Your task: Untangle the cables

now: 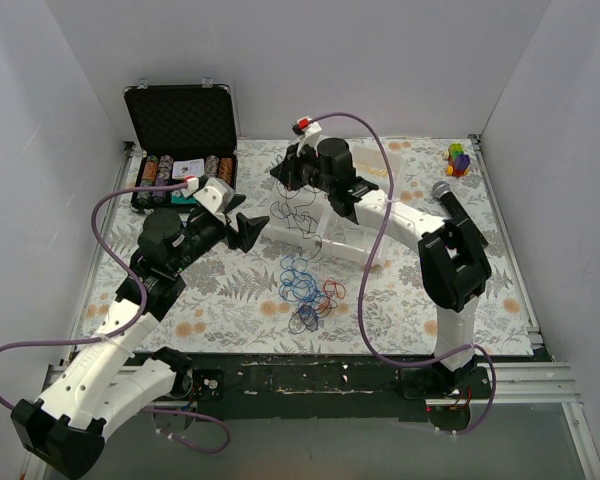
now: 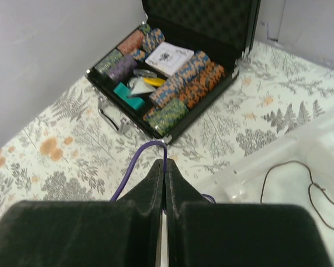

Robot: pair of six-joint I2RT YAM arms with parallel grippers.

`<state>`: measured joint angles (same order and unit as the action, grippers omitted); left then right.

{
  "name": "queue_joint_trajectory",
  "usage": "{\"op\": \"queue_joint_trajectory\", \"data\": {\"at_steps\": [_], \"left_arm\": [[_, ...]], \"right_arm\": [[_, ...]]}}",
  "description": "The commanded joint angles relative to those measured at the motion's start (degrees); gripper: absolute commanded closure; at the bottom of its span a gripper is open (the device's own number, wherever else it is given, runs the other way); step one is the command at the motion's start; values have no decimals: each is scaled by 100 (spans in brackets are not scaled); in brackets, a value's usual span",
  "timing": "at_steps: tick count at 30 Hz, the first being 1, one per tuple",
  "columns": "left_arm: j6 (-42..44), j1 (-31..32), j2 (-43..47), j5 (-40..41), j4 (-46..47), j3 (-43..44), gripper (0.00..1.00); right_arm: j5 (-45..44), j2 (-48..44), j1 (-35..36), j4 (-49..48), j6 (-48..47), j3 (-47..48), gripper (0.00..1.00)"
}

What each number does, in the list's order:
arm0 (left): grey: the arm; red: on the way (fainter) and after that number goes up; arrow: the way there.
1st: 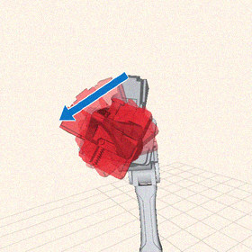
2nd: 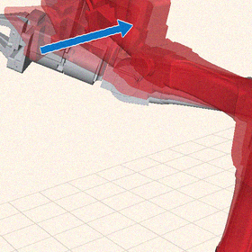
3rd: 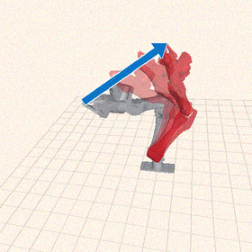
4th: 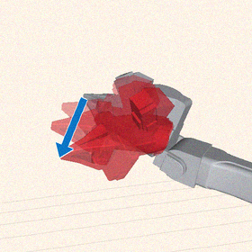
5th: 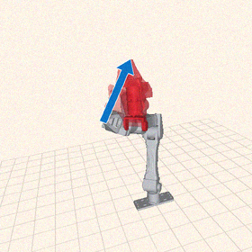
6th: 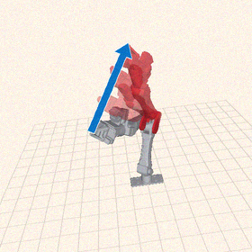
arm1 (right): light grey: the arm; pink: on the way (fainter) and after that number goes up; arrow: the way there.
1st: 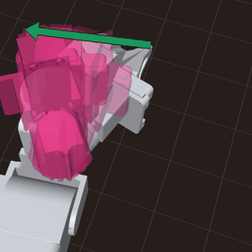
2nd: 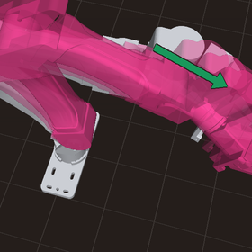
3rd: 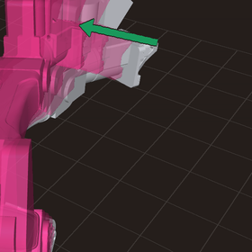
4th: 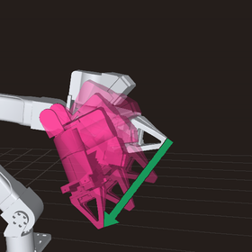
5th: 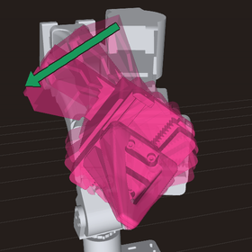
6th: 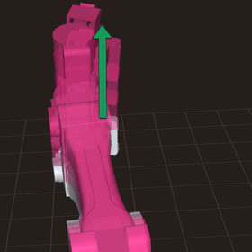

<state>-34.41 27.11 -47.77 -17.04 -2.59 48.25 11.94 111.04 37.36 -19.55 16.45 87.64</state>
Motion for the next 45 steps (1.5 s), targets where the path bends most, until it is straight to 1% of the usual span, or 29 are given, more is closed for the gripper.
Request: {"op": "queue_joint_trajectory", "data": {"at_steps": [1, 5, 8, 10, 13, 14, 15, 17, 19, 21, 22, 27, 30, 33, 37, 38, 42, 45], "left_arm": [[-13, -13, 189, -19, -5, -70, 33], [-4, -13, 242, -19, -22, -123, 33], [-56, -13, 242, -54, -13, -149, 33], [-92, -13, 233, -89, 4, -132, 33], [-101, -13, 224, -115, -5, -97, 33], [-92, -13, 233, -116, -13, -88, 33], [-101, -13, 242, -116, -31, -88, 33], [-92, -13, 268, -98, -49, -96, 33], [-83, -13, 303, -89, -75, -123, 33], [-57, -13, 329, -89, -84, -131, 33], [-48, -13, 338, -81, -101, -132, 33], [-57, -13, 365, -63, -110, -123, 33], [-48, -13, 374, -63, -119, -140, 33], [-57, -13, 409, -28, -136, -140, 33], [-48, -13, 453, -1, -145, -175, 33], [-48, -13, 461, 7, -137, -184, 33], [13, -13, 470, -45, -101, -228, 33], [-4, -13, 470, -72, -75, -237, 33]], "right_arm": [[-324, -223, -28, 109, -353, -325, 99], [-456, -487, 104, 83, -370, -1001, 99], [-614, -575, 131, 127, -309, -1240, 99], [-667, -479, 131, 354, -265, -1101, 99], [-711, -242, 139, 1057, -309, -574, 97], [-694, -189, 140, 1285, -309, -416, 87], [-694, -171, 148, 1409, -300, -292, 81], [-755, -258, 157, 1437, -300, -238, 75], [-816, -390, 157, 1384, -274, -291, 66], [-860, -452, 157, 1462, -265, -247, 66], [-878, -469, 148, 1672, -274, -151, 65], [-914, -838, 175, 1384, -160, -642, 67], [-966, -979, 262, 1454, -229, -739, 67], [-1027, -1330, 420, 1437, -414, -1089, 62], [-1168, -2032, 640, 1463, -441, -2019, 57], [-1377, -2208, 701, 1446, -380, -2266, 56], [-1730, -2868, 974, 1367, 138, -3294, 54], [-1766, -3106, 1018, 1104, 709, -3962, 52]]}}
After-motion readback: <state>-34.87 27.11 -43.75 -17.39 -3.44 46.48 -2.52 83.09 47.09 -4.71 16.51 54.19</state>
